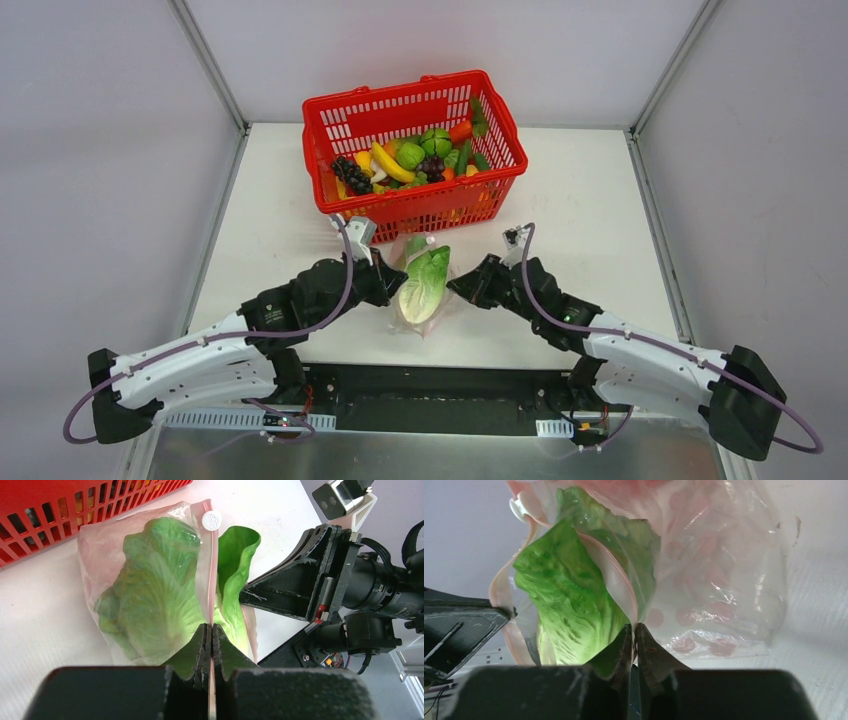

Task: Place the food in the zip-top bag and seal the zipper
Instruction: Adjust the fake vegetable in the zipper food storage bag.

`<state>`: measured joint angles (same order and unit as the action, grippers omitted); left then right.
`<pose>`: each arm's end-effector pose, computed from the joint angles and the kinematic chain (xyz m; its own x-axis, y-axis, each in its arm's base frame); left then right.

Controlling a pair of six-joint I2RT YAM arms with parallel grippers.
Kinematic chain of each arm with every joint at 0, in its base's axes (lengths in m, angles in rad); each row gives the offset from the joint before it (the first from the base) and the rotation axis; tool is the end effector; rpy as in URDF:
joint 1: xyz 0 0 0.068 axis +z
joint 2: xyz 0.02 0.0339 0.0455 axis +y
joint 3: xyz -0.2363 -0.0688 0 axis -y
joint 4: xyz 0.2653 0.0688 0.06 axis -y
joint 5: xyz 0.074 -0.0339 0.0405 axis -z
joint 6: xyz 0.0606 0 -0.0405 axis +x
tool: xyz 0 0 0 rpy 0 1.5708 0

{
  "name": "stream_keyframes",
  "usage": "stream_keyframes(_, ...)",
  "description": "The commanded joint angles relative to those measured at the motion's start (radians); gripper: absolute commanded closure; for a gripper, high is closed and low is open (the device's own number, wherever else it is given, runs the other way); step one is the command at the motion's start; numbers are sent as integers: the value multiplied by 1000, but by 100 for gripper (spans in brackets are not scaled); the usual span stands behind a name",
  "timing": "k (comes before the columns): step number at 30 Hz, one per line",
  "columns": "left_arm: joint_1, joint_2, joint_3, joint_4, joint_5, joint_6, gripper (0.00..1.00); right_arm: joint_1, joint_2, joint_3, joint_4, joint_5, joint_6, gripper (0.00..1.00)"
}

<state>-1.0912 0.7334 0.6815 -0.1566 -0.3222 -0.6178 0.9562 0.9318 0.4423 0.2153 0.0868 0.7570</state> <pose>0.1283 -0.2051 0.2906 -0.4825 -0.2630 -0.8355 0.5141 0.6872 -0.5133 0.1604 0.2182 0.1950 -0.6394 0.2805 -0.7159 -0.4494 0.6191 0.6440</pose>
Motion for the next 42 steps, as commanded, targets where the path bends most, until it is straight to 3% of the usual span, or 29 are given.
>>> stream_keyframes(1,5,-34,-6,51,-20,-15,100,-27,-52,-23,118,-96,26,99)
stream_keyframes(5,6,-39,-3,53,-19,-6,100,-33,-87,12,48,-96,-4,100)
stream_keyframes(9,4,-1,131,-89,-4,72,100,-34,-133,221,-273,38,-154,100)
stream_keyframes(13,-5,64,336,-265,32,116,100,-32,-126,446,-457,-103,-242,100)
stream_keyframes(14,-4,82,386,-324,-10,124,100,-32,-119,489,-514,-84,-250,100)
stream_keyframes(17,15,158,460,-421,-167,155,100,-30,-41,605,-753,249,-232,100)
stream_keyframes(18,28,184,472,-426,-160,158,100,-30,-5,634,-804,284,-245,100)
stream_keyframes(20,35,249,534,-449,-54,172,100,-28,93,700,-888,193,-291,100)
stream_keyframes(22,8,280,602,-475,2,175,100,22,164,785,-987,251,-282,100)
stream_keyframes(24,-15,256,615,-444,-22,186,100,103,145,790,-931,325,-304,100)
stream_keyframes(27,3,212,610,-404,-112,220,100,115,-16,660,-644,258,-313,100)
stream_keyframes(29,53,250,661,-472,-48,239,100,105,-128,578,-474,166,-310,100)
stream_keyframes(30,63,306,735,-534,-7,253,100,99,-133,591,-474,173,-304,100)
stream_keyframes(33,10,391,862,-684,-53,248,100,98,17,807,-830,446,-289,100)
stream_keyframes(34,-21,368,852,-650,-65,251,100,98,76,876,-1010,570,-265,100)
stream_keyframes(36,-36,303,780,-522,-7,255,100,100,151,931,-1124,629,-247,100)
stream_keyframes(39,-35,367,822,-541,114,306,100,100,111,854,-920,358,-366,100)
stream_keyframes(41,-40,441,931,-658,45,292,100,98,11,754,-686,192,-394,100)
stream_keyframes(42,-43,429,931,-642,-14,287,100,99,-48,695,-605,181,-384,100)
